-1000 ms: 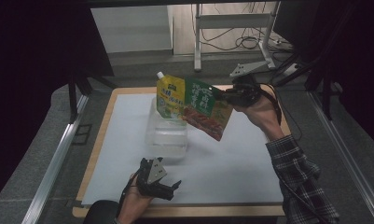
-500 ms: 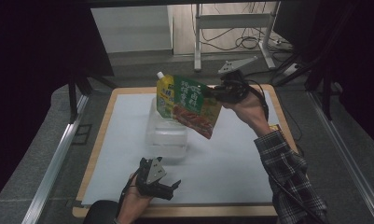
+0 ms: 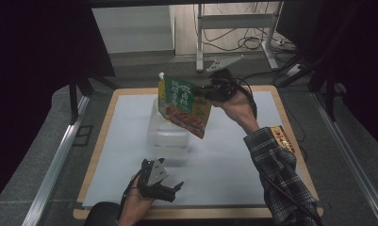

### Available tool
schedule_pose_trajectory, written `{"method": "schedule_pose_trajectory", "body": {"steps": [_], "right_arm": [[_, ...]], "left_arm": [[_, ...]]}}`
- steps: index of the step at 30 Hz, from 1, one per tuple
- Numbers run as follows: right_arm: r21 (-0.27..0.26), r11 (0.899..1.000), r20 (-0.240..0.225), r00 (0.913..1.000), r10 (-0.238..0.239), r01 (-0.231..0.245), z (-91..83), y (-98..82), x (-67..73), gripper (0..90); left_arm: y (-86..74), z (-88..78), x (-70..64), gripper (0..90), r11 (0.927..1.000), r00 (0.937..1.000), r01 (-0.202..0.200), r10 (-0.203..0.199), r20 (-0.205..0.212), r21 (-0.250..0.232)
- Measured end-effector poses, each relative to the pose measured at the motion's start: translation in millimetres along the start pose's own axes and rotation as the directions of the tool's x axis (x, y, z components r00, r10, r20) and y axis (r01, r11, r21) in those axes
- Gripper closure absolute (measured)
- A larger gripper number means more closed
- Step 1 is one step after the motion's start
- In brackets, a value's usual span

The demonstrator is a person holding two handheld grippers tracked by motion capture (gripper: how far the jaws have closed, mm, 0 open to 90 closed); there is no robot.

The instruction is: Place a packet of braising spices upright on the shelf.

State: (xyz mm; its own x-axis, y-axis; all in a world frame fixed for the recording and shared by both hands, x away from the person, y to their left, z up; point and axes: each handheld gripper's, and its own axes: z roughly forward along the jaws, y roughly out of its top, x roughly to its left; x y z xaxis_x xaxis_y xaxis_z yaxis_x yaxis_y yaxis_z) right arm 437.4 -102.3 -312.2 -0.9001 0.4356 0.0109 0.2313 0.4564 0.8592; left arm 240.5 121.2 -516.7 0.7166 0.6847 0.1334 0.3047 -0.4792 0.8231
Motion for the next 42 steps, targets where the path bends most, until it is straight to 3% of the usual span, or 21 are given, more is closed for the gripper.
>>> {"method": "schedule_pose_trajectory", "body": {"steps": [17, 26, 37, 40, 42], "right_arm": [[-0.004, 1.0, -0.027, 0.9996, 0.001, -0.001, 40.5, 13.9, 7.8, 89.2], [0.001, 1.0, -0.033, 0.9991, -0.025, 0.025, 59.6, 22.1, 12.7, 89.2], [0.018, 1.0, -0.054, 0.9985, 0.008, -0.007, 77.8, 8.0, 8.9, 89.2], [0.048, 0.999, -0.046, 0.9989, 0.006, -0.003, 84.6, 1.4, 8.3, 89.1], [0.027, 0.999, -0.062, 0.9978, 0.026, -0.024, 86.6, -2.0, 7.0, 89.1]], "left_arm": [[1.2, 0.4, -1.7, 0.0, 1.0, 1.0, -0.006, 0.006, 0.007, -0.005], [1.3, 0.1, -1.6, 0.0, 1.0, 1.0, -0.008, 0.008, 0.006, -0.003], [1.3, 0.3, -1.3, 0.0, 0.9998, 0.9998, -0.016, 0.016, 0.008, 0.006], [1.3, 0.3, -1.7, 0.0, 0.9998, 0.9999, -0.016, 0.016, 0.007, 0.008], [1.2, 0.3, -1.7, 0.0, 0.9999, 0.9999, -0.014, 0.014, 0.008, 0.007]]}}
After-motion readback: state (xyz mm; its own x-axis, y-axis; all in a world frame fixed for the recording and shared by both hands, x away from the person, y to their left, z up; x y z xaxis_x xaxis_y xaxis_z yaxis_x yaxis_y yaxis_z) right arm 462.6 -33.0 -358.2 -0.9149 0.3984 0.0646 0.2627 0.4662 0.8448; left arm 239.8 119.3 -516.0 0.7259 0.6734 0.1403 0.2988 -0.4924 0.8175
